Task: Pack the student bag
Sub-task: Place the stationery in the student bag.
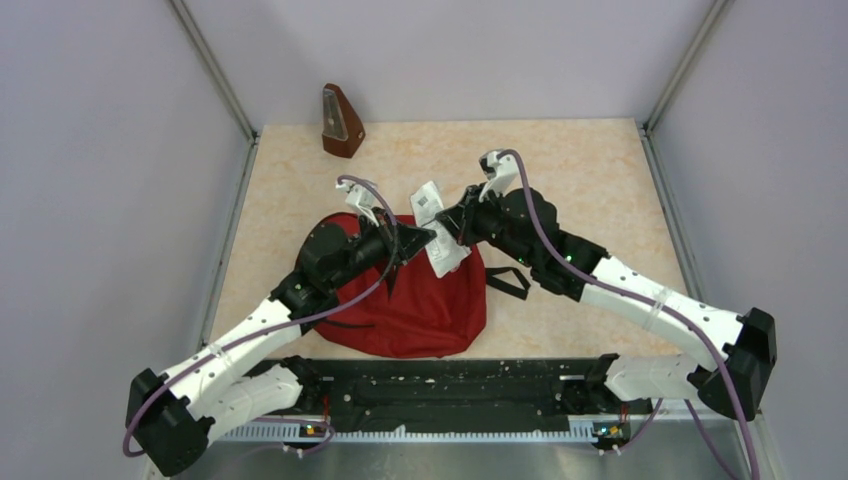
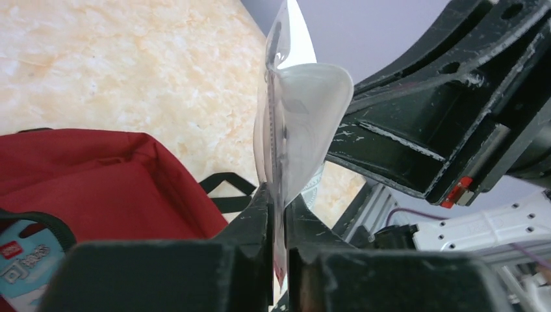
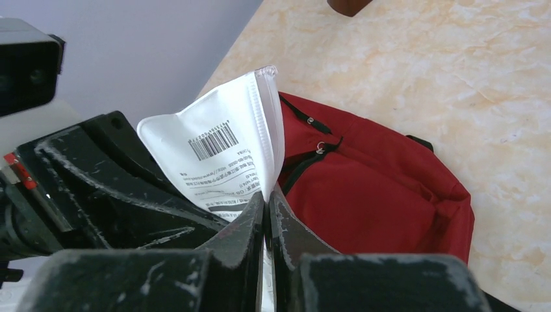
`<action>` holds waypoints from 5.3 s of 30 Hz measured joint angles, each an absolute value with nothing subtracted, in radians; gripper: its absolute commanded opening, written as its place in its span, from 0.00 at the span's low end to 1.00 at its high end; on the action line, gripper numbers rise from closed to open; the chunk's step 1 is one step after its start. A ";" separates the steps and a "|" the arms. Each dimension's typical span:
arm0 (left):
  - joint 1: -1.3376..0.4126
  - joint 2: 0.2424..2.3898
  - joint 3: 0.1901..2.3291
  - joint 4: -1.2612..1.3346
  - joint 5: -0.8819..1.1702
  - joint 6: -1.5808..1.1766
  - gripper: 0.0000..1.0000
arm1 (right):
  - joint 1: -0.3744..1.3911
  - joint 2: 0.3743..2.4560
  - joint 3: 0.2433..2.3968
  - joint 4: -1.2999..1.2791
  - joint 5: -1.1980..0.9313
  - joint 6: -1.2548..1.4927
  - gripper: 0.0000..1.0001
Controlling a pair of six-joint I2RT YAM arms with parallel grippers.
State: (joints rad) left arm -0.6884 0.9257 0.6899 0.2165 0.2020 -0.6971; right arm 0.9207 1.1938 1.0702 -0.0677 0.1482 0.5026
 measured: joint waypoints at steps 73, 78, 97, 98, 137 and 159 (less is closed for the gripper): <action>-0.338 0.997 0.751 -0.308 0.379 -0.413 0.00 | 1.085 1.639 1.287 -0.242 0.565 0.496 0.00; -0.335 1.139 0.821 -0.353 0.459 -0.385 0.00 | 1.085 1.627 1.267 -0.214 0.569 0.489 0.00; -0.334 1.254 0.837 -0.319 0.608 -0.366 0.00 | 0.989 1.622 1.171 -0.049 0.514 0.507 0.00; -0.335 1.269 0.837 -0.311 0.615 -0.369 0.00 | 0.986 1.622 1.171 -0.044 0.510 0.508 0.00; -0.391 1.450 0.808 -0.078 0.689 -0.477 0.00 | 0.850 1.675 1.146 0.100 0.428 0.453 0.00; -0.447 1.497 0.707 0.216 0.648 -0.802 0.00 | 0.967 1.564 1.026 0.187 0.466 0.496 0.00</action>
